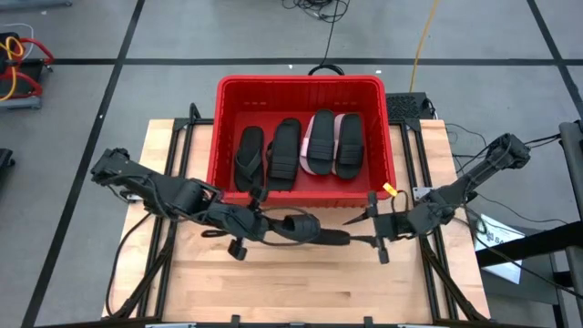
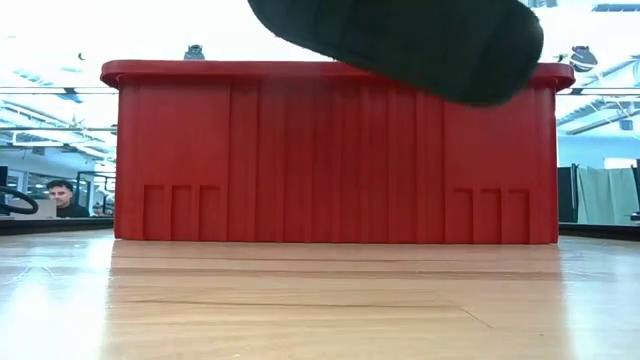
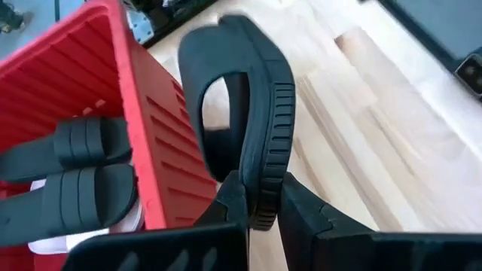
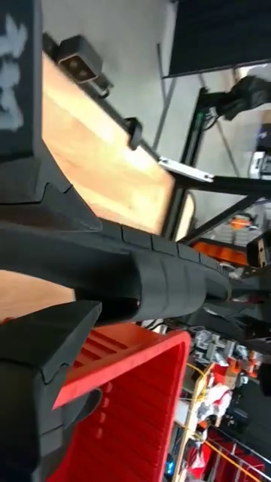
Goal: Pick and place slides into bin
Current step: Put the black slide into the red bin
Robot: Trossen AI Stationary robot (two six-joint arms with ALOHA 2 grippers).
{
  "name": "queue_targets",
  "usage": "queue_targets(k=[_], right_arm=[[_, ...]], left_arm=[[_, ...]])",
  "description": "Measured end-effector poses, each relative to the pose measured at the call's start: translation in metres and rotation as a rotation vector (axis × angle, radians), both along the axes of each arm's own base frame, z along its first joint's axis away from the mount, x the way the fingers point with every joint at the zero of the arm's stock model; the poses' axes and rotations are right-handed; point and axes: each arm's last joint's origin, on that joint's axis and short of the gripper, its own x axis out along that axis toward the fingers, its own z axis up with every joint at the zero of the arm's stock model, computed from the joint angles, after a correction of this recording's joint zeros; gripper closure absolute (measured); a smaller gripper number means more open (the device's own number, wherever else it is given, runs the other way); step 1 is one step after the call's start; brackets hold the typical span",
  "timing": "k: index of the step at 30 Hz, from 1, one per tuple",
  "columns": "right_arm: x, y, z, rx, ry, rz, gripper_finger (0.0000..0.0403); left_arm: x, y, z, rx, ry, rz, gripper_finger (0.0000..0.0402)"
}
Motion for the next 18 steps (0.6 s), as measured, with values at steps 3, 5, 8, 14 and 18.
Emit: queue_targets(k=[3, 5, 8, 14, 18], right_arm=[[-0.009, -0.004, 0.01, 0.023, -0.046, 0.01, 0.0253], [-0.014, -0.007, 0.016, 0.036, -0.065, 0.011, 0.0253], [-0.02, -0.012, 0.023, 0.056, -0.099, 0.012, 0.0256], [-0.027, -0.016, 0.03, 0.029, -0.14, 0.018, 0.0255], [-0.028, -0.017, 0.031, 0.003, -0.15, 0.021, 0.0255]], left_arm=[[-0.01, 0.005, 0.011, -0.035, -0.026, 0.024, 0.0381], [-0.018, 0.009, 0.02, -0.063, -0.056, 0.048, 0.0381], [-0.033, 0.016, 0.036, -0.06, -0.123, 0.09, 0.0381], [-0.064, 0.037, 0.062, 0.041, -0.265, 0.262, 0.0381], [-0.079, 0.048, 0.073, 0.147, -0.349, 0.422, 0.0382]])
